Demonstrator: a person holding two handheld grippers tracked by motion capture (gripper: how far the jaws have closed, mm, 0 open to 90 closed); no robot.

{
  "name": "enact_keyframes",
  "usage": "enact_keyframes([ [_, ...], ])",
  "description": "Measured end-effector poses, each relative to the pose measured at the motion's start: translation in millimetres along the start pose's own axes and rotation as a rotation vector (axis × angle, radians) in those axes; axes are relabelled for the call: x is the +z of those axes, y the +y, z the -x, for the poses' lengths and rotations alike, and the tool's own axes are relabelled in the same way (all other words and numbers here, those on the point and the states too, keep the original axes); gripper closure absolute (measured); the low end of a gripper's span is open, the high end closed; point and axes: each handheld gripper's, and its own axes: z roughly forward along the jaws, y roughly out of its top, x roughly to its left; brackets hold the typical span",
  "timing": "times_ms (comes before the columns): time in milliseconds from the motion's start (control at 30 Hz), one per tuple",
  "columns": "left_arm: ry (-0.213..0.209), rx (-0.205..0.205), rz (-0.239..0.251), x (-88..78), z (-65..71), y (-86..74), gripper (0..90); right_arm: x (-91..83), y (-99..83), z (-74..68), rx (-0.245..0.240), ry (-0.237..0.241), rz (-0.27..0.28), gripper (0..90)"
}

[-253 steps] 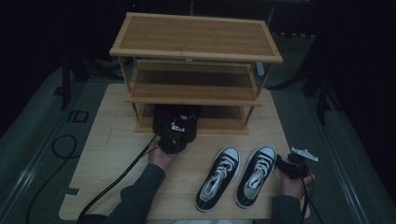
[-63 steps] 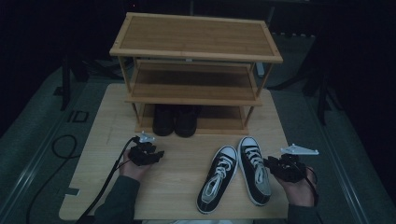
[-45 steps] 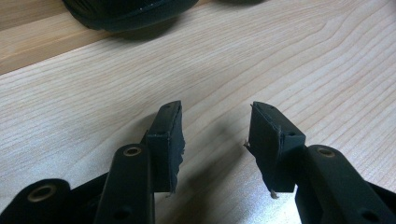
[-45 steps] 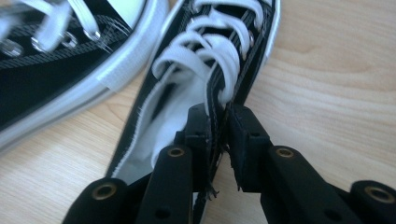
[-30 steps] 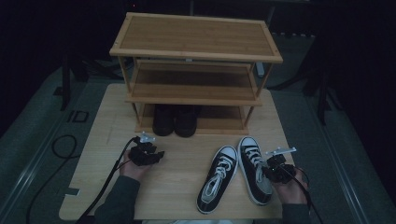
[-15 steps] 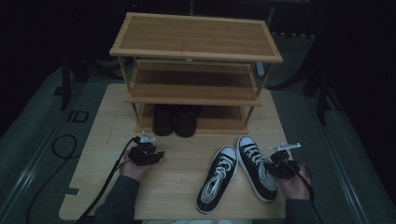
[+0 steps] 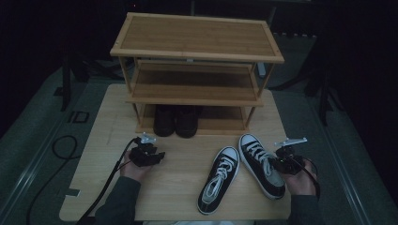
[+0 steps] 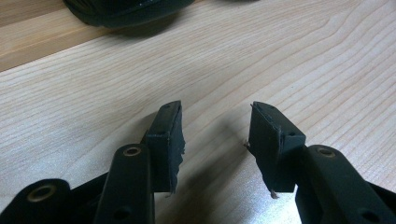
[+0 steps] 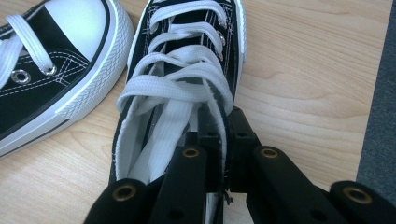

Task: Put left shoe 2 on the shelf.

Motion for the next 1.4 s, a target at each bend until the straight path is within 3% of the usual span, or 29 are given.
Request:
enact_keyframes([
  [133, 0.000, 0.002, -0.001, 0.0, 0.5, 0.0, 54.8, -2.3, 3.1, 1.9, -0.006, -0.008, 0.004, 87.6],
  [667, -0.002, 0.001, 0.001, 0.3, 1.2, 0.0, 54.7, -16.9, 24.2, 1.6, -0.040, 0.033, 0.060, 87.6],
  [1400, -0.004, 0.001, 0.004, 0.9, 1.5, 0.2, 54.6, -17.2, 58.2, -5.3, -0.192, 0.128, 0.096, 87.5],
])
